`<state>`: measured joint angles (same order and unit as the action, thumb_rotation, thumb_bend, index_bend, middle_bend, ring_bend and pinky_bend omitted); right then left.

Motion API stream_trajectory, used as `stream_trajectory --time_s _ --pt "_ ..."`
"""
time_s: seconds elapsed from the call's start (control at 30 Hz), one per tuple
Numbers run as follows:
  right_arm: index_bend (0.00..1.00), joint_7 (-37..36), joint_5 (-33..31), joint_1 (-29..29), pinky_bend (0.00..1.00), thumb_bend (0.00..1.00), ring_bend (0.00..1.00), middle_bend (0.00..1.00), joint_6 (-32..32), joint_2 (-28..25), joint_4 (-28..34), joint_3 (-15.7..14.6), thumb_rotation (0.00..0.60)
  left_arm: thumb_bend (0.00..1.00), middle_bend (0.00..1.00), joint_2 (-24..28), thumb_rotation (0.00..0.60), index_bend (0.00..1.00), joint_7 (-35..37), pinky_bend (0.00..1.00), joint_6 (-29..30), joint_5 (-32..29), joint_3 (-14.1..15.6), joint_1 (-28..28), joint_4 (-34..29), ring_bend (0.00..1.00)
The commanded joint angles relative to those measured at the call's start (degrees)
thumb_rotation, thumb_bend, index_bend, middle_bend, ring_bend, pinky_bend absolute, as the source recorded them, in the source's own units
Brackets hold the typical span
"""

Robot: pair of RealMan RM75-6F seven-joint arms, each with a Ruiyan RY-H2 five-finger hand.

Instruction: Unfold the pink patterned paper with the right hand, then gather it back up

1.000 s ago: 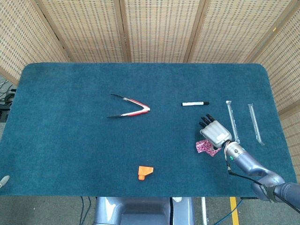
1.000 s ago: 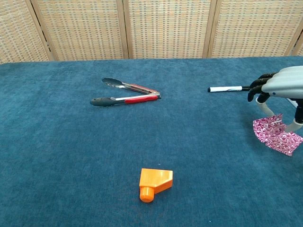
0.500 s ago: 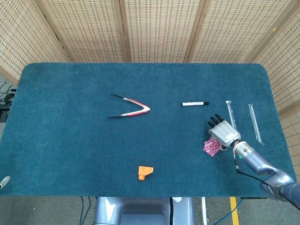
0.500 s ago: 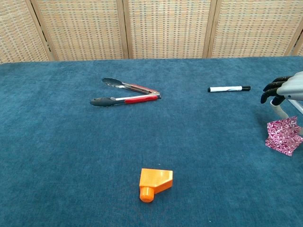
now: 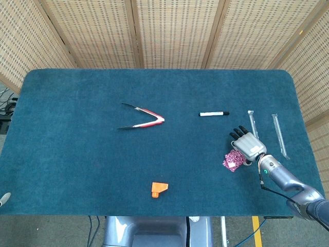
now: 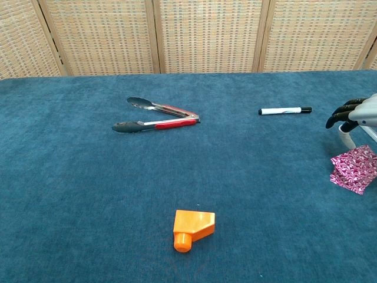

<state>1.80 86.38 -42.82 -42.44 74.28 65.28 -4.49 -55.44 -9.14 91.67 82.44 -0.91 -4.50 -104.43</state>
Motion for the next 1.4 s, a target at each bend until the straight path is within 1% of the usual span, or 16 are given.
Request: stream_trajectory --time_s 0.03,0.33,0.5,0.67,0.77,0.83,1.0,1.07,1.2,1.4 --pt "0.42 -0.20 0.26 0.00 0.00 0.05 0.00 0.11 0.06 0.08 -0.26 0.05 0.600 0.12 0.00 0.03 0.600 0.02 0.02 0.00 -0.01 0.03 0.01 -0.01 0.02 0.00" --pt "0.39 0.02 0.27 0.06 0.00 0.05 0.00 0.11 0.72 0.50 -0.65 0.14 0.600 0.12 0.00 0.07 0.600 0.02 0.15 0.00 0.02 -0.04 0.03 -0.12 0.16 0.00" --pt "0.32 0.41 0.25 0.10 0.00 0.05 0.00 0.09 0.98 0.41 -0.51 0.18 0.600 0.12 0.00 0.09 0.600 0.02 0.11 0.00 -0.01 -0.09 0.01 -0.13 0.11 0.00" --pt "0.29 0.51 -0.46 0.66 0.00 0.05 0.00 0.09 -1.10 -1.04 1.65 1.46 0.600 0.12 0.00 0.14 0.600 0.02 0.09 0.00 -0.19 -0.15 -0.17 0.07 0.11 0.00" --pt "0.29 0.04 -1.46 1.51 0.00 0.09 0.00 0.09 -3.86 -2.39 3.68 2.96 0.600 0.12 0.00 0.07 0.600 0.02 0.13 0.00 -0.55 -0.24 -0.17 0.24 0.17 0.00" --pt "0.29 -0.22 -2.81 2.85 0.00 0.13 0.00 0.09 -6.91 -4.02 6.45 4.38 0.600 0.13 0.00 -0.05 0.600 0.02 0.13 0.00 -0.71 -0.34 -0.28 0.38 0.45 0.00" --pt "0.28 2.46 -7.28 6.90 0.00 0.30 0.00 0.09 -13.53 -6.72 12.17 7.03 0.600 0.13 0.00 -0.72 0.600 0.02 0.16 0.00 -0.44 -0.53 -0.63 0.46 1.56 0.00" --pt "0.28 3.64 -8.99 8.66 0.00 0.34 0.00 0.09 -16.06 -7.51 14.30 7.77 0.600 0.13 0.00 -1.08 0.600 0.02 0.18 0.00 -0.24 -0.68 -0.84 0.47 1.99 0.00" --pt "0.28 5.18 -12.16 12.88 0.00 0.36 0.00 0.10 -22.02 -8.89 18.37 8.90 0.600 0.13 0.00 -1.94 0.600 0.02 0.16 0.00 0.00 -0.46 -1.12 0.65 2.82 0.00" --pt "0.28 7.75 -15.05 19.78 0.00 0.39 0.00 0.11 -31.51 -9.77 23.93 9.21 0.600 0.13 0.00 -3.79 0.600 0.02 0.10 0.00 0.08 0.43 -1.37 1.20 4.39 0.00"
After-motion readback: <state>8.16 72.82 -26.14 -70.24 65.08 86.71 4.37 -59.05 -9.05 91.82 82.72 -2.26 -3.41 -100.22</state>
